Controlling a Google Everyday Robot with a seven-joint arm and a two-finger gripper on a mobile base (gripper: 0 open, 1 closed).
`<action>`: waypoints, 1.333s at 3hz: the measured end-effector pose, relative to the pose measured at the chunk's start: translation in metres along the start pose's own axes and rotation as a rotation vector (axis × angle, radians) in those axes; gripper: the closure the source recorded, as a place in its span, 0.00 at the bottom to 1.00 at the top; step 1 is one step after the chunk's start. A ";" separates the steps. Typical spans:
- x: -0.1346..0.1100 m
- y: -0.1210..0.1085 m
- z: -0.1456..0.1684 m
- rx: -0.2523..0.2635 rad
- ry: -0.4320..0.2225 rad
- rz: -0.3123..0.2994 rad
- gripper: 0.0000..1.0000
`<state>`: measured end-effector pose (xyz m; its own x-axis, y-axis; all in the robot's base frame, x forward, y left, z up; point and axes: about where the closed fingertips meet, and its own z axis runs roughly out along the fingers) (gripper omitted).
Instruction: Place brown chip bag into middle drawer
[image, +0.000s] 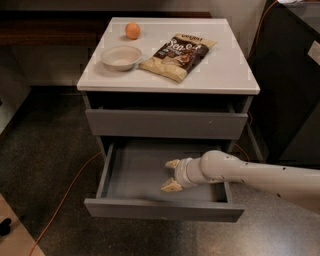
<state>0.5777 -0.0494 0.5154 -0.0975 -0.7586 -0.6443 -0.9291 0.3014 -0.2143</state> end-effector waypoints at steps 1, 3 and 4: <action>-0.026 -0.005 -0.026 0.036 0.024 -0.036 0.00; -0.092 -0.008 -0.081 0.097 0.093 -0.159 0.00; -0.121 -0.013 -0.099 0.110 0.121 -0.217 0.00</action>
Offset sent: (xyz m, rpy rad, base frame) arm -0.0154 0.0193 0.1495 -0.1818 -0.1683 0.0259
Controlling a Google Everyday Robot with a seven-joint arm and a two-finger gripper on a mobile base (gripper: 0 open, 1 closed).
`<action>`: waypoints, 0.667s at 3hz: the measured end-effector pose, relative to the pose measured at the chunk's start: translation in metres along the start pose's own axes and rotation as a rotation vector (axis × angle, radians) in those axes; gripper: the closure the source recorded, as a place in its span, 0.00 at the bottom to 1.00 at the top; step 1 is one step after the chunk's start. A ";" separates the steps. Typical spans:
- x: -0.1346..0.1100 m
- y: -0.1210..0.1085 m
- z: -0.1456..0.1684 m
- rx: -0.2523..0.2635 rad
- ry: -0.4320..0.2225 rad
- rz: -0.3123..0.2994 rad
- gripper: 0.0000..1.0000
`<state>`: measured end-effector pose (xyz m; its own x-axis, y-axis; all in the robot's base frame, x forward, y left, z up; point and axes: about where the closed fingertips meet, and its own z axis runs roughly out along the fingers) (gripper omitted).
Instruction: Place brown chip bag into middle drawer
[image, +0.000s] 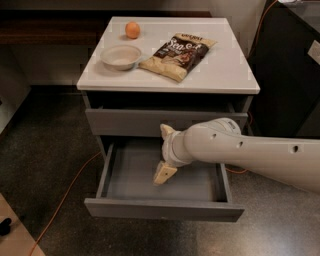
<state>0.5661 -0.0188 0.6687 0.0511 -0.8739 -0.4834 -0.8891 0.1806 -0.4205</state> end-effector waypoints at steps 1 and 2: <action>-0.023 -0.013 -0.021 0.011 0.019 -0.050 0.00; -0.056 -0.010 -0.055 0.023 0.038 -0.079 0.00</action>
Offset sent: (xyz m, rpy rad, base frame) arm -0.0536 0.0417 0.1612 -0.1037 -0.1162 0.0230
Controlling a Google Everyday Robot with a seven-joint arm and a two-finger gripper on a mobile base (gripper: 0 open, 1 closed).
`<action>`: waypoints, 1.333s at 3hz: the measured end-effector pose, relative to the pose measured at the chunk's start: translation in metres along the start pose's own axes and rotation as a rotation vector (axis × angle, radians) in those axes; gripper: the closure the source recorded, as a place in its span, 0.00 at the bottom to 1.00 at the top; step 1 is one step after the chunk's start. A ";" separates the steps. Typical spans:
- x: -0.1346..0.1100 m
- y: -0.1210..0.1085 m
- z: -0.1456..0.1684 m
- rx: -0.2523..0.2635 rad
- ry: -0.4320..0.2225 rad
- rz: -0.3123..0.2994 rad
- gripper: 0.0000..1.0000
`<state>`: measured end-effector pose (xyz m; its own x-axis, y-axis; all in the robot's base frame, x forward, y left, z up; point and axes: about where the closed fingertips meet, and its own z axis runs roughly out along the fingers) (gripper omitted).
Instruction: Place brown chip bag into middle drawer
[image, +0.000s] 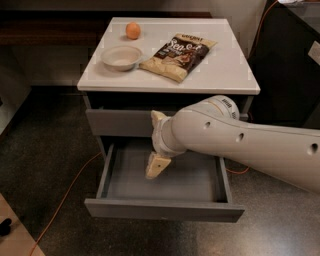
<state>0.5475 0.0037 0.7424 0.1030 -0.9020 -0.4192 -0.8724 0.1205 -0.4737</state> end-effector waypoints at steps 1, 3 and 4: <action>-0.056 -0.011 -0.093 0.092 0.016 -0.013 0.00; -0.059 -0.013 -0.096 0.089 -0.005 0.003 0.00; -0.049 -0.037 -0.102 0.113 -0.025 0.064 0.00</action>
Offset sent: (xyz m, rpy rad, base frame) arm -0.0539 0.0121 0.1343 -0.0092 -0.1105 -0.0536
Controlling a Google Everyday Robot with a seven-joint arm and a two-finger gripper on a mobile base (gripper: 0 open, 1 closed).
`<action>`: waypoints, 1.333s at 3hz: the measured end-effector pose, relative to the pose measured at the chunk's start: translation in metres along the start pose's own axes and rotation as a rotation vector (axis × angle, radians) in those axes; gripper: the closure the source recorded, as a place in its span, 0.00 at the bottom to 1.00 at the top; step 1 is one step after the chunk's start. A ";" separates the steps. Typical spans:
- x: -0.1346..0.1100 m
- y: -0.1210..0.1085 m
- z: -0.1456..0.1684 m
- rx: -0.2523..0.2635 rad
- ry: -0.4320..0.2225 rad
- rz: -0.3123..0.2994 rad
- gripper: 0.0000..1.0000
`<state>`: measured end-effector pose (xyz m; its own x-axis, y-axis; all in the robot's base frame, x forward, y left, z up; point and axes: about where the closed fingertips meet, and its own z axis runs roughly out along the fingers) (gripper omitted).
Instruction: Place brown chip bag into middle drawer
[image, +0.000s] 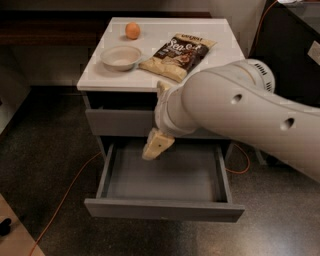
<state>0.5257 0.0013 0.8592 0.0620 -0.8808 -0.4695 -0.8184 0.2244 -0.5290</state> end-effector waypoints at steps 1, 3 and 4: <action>0.017 -0.041 -0.001 0.024 -0.022 0.079 0.00; 0.041 -0.128 0.013 0.040 -0.086 0.255 0.00; 0.046 -0.162 0.028 0.049 -0.117 0.339 0.00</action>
Offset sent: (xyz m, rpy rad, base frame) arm 0.1384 -0.0812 0.0453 0.2391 0.0681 -0.1854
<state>0.6768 -0.0641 0.9037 -0.1408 -0.6997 -0.7004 -0.7758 0.5175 -0.3610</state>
